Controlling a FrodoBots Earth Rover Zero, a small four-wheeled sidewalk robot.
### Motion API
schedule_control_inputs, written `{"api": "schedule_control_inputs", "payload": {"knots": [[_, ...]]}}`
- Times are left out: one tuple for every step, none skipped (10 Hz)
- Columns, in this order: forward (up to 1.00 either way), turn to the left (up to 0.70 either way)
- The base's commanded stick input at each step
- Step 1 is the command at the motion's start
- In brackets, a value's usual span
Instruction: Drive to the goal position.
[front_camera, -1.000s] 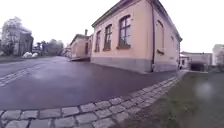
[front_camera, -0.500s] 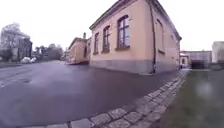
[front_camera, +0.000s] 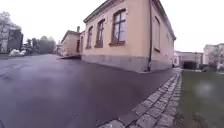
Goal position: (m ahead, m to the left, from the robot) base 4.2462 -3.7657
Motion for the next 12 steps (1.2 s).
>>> {"api": "schedule_control_inputs", "payload": {"knots": [[0.85, -0.19], [0.85, -0.34], [0.85, -0.34], [0.85, -0.34], [0.85, -0.27], [0.85, -0.05], [0.85, 0.00], [0.85, 0.00], [0.85, 0.00], [0.85, 0.00], [0.85, 0.00], [0.85, 0.00]]}}
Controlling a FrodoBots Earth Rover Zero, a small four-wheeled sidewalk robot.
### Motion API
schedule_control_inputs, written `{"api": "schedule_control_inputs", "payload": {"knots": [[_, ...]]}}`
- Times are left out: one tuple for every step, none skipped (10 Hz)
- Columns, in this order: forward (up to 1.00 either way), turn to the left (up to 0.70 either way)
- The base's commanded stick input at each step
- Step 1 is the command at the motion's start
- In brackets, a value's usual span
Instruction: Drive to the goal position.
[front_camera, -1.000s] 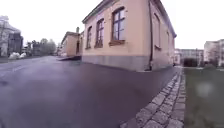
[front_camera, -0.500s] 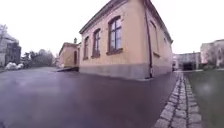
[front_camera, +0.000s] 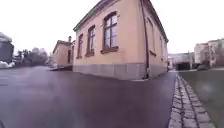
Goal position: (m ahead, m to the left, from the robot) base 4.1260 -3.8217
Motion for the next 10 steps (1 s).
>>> {"api": "schedule_control_inputs", "payload": {"knots": [[0.85, 0.00], [0.85, 0.00], [0.85, -0.16], [0.85, -0.32], [0.85, -0.34], [0.85, -0.34], [0.85, -0.34], [0.85, -0.34], [0.85, -0.34], [0.85, -0.34]]}}
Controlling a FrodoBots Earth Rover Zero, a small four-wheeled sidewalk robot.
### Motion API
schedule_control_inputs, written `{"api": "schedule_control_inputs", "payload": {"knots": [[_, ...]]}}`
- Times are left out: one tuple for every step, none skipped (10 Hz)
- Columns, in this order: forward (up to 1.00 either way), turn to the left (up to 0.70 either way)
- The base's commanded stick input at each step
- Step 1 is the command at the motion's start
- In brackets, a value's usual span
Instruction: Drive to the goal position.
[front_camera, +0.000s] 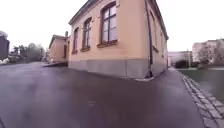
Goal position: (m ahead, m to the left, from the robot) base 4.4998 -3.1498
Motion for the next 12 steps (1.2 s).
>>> {"api": "schedule_control_inputs", "payload": {"knots": [[0.85, -0.34], [0.85, -0.34], [0.85, -0.34], [0.85, -0.34], [0.85, -0.34], [0.85, -0.34], [0.85, -0.34], [0.85, -0.34], [0.85, -0.34], [0.85, -0.34], [0.85, -0.34], [0.85, -0.34]]}}
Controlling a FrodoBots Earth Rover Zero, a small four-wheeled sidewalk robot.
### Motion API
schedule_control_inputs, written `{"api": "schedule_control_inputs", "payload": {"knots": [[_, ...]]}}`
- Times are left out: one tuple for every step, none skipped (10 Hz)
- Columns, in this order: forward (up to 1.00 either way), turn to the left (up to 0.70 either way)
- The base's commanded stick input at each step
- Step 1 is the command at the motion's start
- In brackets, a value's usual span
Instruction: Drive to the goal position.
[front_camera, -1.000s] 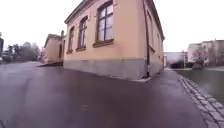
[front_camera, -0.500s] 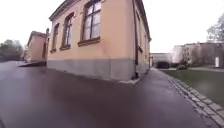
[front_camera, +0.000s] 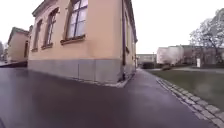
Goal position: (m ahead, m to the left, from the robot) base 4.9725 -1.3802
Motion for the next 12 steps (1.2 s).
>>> {"api": "schedule_control_inputs", "payload": {"knots": [[0.85, -0.34], [0.85, -0.28], [0.85, 0.00], [0.85, 0.00], [0.85, 0.00], [0.85, 0.00], [0.85, 0.00], [0.85, 0.00], [0.85, 0.00], [0.85, 0.00], [0.85, -0.18], [0.85, -0.34]]}}
